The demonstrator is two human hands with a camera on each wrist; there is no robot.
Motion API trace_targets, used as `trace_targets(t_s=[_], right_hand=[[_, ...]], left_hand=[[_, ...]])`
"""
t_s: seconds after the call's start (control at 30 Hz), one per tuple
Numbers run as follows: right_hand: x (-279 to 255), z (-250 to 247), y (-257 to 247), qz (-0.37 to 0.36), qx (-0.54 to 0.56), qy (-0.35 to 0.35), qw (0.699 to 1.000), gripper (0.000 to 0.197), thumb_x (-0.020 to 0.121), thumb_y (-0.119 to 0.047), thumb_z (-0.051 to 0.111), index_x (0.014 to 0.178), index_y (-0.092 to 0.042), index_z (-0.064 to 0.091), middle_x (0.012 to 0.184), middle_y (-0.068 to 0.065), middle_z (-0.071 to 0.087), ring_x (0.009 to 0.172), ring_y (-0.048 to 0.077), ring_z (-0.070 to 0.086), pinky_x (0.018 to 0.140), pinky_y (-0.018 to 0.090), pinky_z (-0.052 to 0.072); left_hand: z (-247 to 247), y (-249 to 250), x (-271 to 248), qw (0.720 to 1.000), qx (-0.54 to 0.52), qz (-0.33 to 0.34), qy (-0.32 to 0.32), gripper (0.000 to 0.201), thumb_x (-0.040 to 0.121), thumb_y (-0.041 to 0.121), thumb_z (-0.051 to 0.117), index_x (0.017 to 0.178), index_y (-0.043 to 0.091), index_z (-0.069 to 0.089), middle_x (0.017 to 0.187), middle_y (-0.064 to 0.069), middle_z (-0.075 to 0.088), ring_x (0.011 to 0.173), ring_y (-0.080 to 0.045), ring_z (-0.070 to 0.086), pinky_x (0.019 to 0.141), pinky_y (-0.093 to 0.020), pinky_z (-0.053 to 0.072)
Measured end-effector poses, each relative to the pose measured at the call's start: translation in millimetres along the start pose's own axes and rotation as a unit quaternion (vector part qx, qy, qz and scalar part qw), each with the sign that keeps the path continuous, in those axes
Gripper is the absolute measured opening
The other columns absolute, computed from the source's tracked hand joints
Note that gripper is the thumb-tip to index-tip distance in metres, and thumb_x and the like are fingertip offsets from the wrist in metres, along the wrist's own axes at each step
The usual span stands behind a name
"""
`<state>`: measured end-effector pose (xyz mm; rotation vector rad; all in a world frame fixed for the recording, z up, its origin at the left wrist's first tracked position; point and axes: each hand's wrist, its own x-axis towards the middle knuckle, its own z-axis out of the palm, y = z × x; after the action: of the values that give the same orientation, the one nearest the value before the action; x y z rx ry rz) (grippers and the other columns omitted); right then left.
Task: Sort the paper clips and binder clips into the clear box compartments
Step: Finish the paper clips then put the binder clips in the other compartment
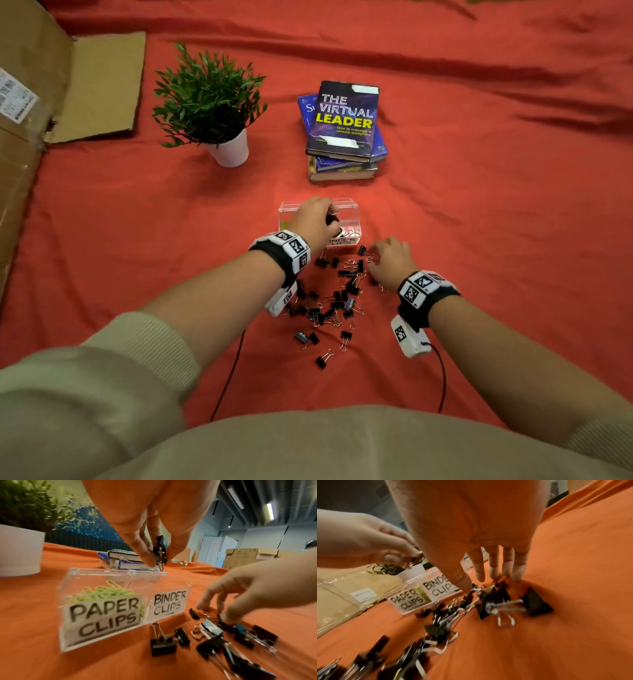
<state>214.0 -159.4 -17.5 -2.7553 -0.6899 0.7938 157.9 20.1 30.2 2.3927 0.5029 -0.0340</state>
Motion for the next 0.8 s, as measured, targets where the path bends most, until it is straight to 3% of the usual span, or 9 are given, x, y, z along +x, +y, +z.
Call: trace_targets(t_s=[0.1,0.23,0.33,0.4,0.47,0.63,0.73,0.8], right_hand=[[-13.1,12.2,5.7,-0.015,0.003,-0.004,1.000,0.048,0.084,-0.019,0.058,0.131,-0.013,0.049,0.129,0.010,0.042,0.120,0.031,0.037,0.103,0.041,0.040],[-22.4,19.5,11.2,-0.021,0.019,0.001,1.000,0.047,0.085,-0.010,0.057,0.131,-0.010,0.047,0.128,0.010,0.041,0.116,0.032,0.041,0.099,0.039,0.039],[-22.5,20.9,12.7,-0.024,0.055,0.012,0.998,0.040,0.082,-0.010,0.060,0.121,-0.009,0.052,0.122,0.010,0.044,0.110,0.031,0.046,0.097,0.037,0.041],[-21.9,20.7,11.9,-0.021,0.076,0.016,0.997,0.034,0.079,-0.010,0.063,0.113,-0.010,0.053,0.117,0.010,0.046,0.104,0.029,0.051,0.092,0.036,0.044],[-21.9,19.8,10.3,-0.019,0.086,0.011,0.996,0.028,0.078,-0.009,0.064,0.105,-0.010,0.056,0.112,0.009,0.047,0.098,0.027,0.055,0.086,0.036,0.047],[-21.3,19.8,7.8,-0.028,0.081,-0.015,0.996,0.010,0.078,-0.006,0.063,0.081,-0.012,0.057,0.092,0.006,0.054,0.082,0.020,0.052,0.071,0.030,0.043],[-22.3,17.8,8.1,-0.011,0.103,-0.043,0.994,0.008,0.078,-0.007,0.064,0.075,-0.012,0.059,0.078,0.006,0.063,0.070,0.017,0.057,0.063,0.029,0.047],[-23.1,12.7,7.6,0.017,0.162,-0.052,0.985,0.008,0.079,-0.009,0.068,0.075,-0.011,0.061,0.070,0.003,0.064,0.056,0.011,0.056,0.050,0.022,0.047]], left_hand=[[5.8,6.5,17.0,0.999,0.046,0.002,-0.008,0.022,0.088,0.015,0.058,0.109,0.007,0.058,0.110,-0.008,0.056,0.099,-0.023,0.056,0.088,-0.033,0.050],[16.1,3.7,15.9,0.996,0.086,0.021,-0.012,0.029,0.090,0.016,0.057,0.118,0.010,0.055,0.119,-0.008,0.054,0.110,-0.023,0.052,0.094,-0.032,0.044],[22.6,0.7,-4.0,0.987,0.135,0.085,0.020,0.022,0.089,0.021,0.057,0.111,0.013,0.059,0.112,-0.002,0.054,0.107,-0.019,0.048,0.093,-0.030,0.042],[30.8,-3.6,-21.4,0.985,0.140,0.102,0.003,0.014,0.089,0.020,0.057,0.102,0.014,0.059,0.106,0.000,0.054,0.101,-0.016,0.050,0.091,-0.030,0.047],[42.2,-11.2,-37.3,0.982,0.161,0.093,-0.042,0.014,0.091,0.017,0.053,0.103,0.013,0.059,0.107,-0.001,0.054,0.101,-0.017,0.052,0.088,-0.031,0.051],[59.6,-28.4,-56.7,0.962,0.250,0.011,-0.110,0.041,0.088,0.008,0.051,0.128,0.011,0.045,0.130,-0.014,0.040,0.118,-0.033,0.043,0.083,-0.042,0.050],[64.0,-31.1,-59.2,0.962,0.252,0.002,-0.108,0.030,0.087,0.004,0.051,0.117,0.008,0.048,0.123,-0.015,0.042,0.110,-0.033,0.045,0.074,-0.042,0.051],[65.5,-34.1,-59.4,0.962,0.250,0.011,-0.109,0.025,0.086,0.000,0.050,0.110,0.007,0.048,0.116,-0.014,0.046,0.104,-0.031,0.047,0.070,-0.039,0.050]])
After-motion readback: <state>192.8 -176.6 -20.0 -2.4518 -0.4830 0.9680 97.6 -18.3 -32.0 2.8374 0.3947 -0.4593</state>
